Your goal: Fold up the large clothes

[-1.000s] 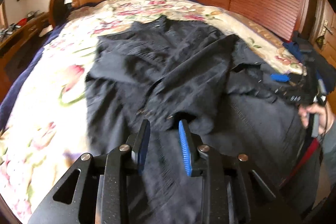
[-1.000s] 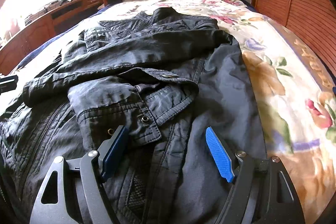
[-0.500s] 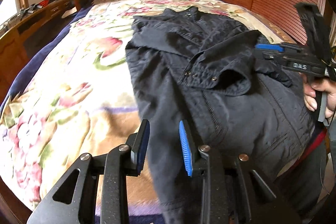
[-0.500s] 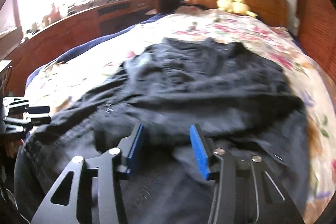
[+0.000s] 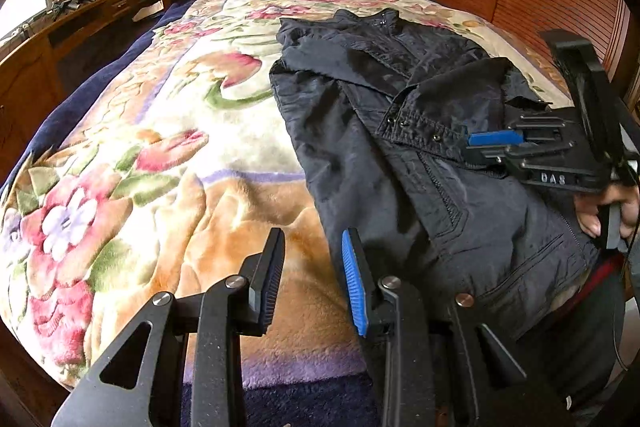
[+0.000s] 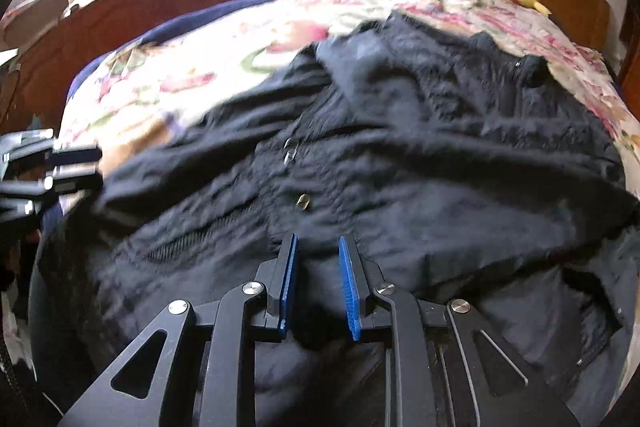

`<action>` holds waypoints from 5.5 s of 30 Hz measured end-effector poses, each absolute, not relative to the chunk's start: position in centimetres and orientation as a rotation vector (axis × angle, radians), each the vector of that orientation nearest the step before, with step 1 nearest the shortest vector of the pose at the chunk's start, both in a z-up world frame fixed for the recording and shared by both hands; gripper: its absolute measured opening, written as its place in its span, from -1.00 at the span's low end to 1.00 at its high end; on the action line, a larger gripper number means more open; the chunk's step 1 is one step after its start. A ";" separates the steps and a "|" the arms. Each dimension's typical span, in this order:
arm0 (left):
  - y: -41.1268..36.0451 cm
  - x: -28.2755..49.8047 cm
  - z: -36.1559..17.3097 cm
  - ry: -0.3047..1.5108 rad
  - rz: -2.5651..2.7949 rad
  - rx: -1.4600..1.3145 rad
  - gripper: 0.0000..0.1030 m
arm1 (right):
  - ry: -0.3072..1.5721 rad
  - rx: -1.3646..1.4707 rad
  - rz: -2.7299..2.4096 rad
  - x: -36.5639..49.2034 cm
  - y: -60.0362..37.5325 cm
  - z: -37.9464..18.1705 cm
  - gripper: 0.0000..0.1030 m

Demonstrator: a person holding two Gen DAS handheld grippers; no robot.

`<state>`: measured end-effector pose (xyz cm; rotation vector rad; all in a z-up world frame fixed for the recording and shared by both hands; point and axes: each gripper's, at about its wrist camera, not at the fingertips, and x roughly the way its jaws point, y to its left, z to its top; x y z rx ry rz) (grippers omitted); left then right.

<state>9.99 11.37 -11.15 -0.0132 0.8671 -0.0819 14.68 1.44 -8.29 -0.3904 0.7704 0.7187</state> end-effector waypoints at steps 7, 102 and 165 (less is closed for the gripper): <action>11.4 9.8 -11.6 0.872 -0.078 -0.023 -0.41 | 0.693 -0.387 0.712 13.5 1.4 -6.8 0.29; 8.8 5.8 -12.0 0.929 -0.141 -0.021 -0.40 | 0.797 -0.114 0.244 5.7 -25.7 -5.2 0.40; 9.4 -1.4 12.7 0.270 -0.216 0.118 -0.90 | 0.224 -0.137 0.321 -10.4 -29.0 11.3 -0.78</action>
